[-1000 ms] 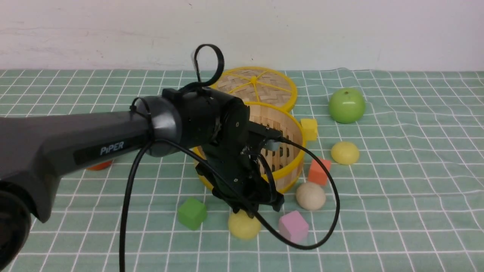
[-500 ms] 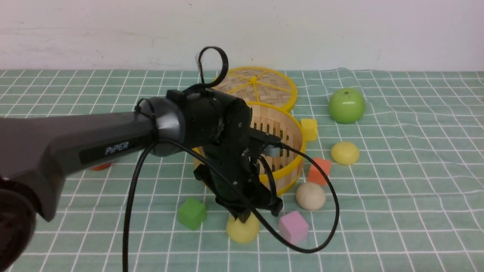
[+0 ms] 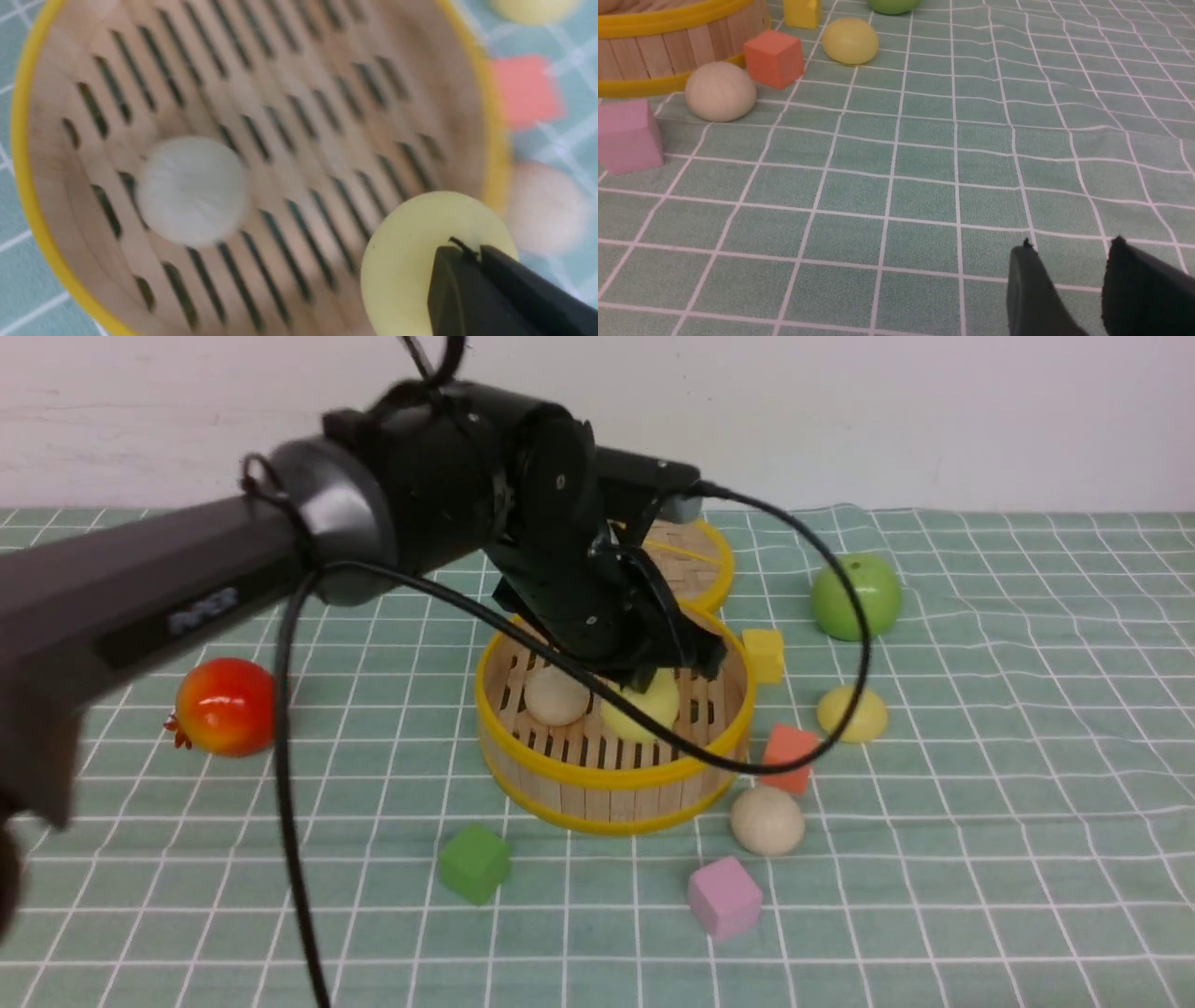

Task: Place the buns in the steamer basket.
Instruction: Use the left arm to put the steamed stuffed bun into the steamer, then use the right arm to grab a steamed stuffed bun

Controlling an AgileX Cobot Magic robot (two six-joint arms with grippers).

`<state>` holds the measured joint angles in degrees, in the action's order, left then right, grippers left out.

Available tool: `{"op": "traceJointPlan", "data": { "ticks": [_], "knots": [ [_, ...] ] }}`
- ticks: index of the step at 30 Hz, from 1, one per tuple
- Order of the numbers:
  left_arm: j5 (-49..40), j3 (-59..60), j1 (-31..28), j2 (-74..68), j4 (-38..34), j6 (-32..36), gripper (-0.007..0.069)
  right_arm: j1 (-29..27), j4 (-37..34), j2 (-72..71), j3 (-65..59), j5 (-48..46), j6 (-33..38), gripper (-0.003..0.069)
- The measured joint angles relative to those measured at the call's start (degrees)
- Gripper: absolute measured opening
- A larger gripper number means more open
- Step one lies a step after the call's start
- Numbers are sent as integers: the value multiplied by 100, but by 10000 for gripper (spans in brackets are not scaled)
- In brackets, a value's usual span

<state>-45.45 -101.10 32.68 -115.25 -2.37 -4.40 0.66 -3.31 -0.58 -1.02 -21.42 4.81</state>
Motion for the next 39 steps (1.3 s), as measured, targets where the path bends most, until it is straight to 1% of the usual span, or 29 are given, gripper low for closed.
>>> {"op": "traceJointPlan", "data": {
  "ticks": [5, 9, 10, 11, 12, 14, 15, 16, 18, 19, 21, 23, 26, 29, 30, 31, 33, 35, 36, 37, 39],
  "knots": [
    [-29, -244, -172, -665, 48, -69, 1, 0, 0, 0, 0, 0, 0, 240],
    [-12, -310, -220, -871, 54, -80, 99, 0, 0, 0, 0, 0, 0, 240],
    [-12, -315, -219, -871, 54, -80, 106, 0, 0, 0, 0, 0, 0, 240],
    [-27, -353, -219, -871, 54, -85, 162, 0, 0, 0, 0, 0, 0, 240],
    [-38, -365, -219, -871, 54, -85, 178, 0, 0, 0, 0, 0, 0, 240],
    [-273, -517, -208, -839, 42, -87, 273, 0, 0, 0, 0, 0, 0, 240],
    [-302, -517, -208, -828, 42, -87, 279, 0, 0, 0, 0, 0, 0, 240],
    [-507, -616, -202, -740, 42, -87, 319, 0, 0, 0, 0, 0, 0, 240],
    [-764, -726, -165, -487, 36, -87, 355, 0, 0, 0, 0, 0, 0, 240],
    [-855, -764, -134, -309, 43, -87, 359, 0, 0, 0, 0, 0, 0, 240],
    [-1073, -800, -52, 153, 43, -87, 345, 0, 0, 0, 0, 0, 0, 240],
    [-1308, -815, 6, 460, 31, -87, 306, 0, 0, 0, 0, 0, 0, 240],
    [-1842, -780, 53, 1107, 7, -87, 184, 0, 0, 0, 0, 0, 0, 240],
    [-2014, -443, 53, 1670, -17, -87, 66, 0, 0, 0, 0, 0, 0, 240],
    [-2029, -163, 53, 1970, -75, -80, 9, 0, 0, 0, 0, 0, 0, 240],
    [-2002, 61, 53, 2189, -99, -74, -8, 0, 0, 0, 0, 0, 0, 240],
    [-1795, 586, 53, 2733, -169, -49, -14, 0, 0, 0, 0, 0, 0, 240],
    [-1320, 1506, 53, 3488, -215, -47, -14, 0, 0, 0, 0, 0, 0, 240],
    [-1105, 1756, 53, 3774, -215, -47, -14, 0, 0, 0, 0, 0, 0, 240],
    [-750, 2357, 53, 4210, -215, -47, -14, 0, 0, 0, 0, 0, 0, 240],
    [-170, 3077, 53, 4857, -232, -47, -14, 0, 0, 0, 0, 0, 0, 240]
  ]
}}
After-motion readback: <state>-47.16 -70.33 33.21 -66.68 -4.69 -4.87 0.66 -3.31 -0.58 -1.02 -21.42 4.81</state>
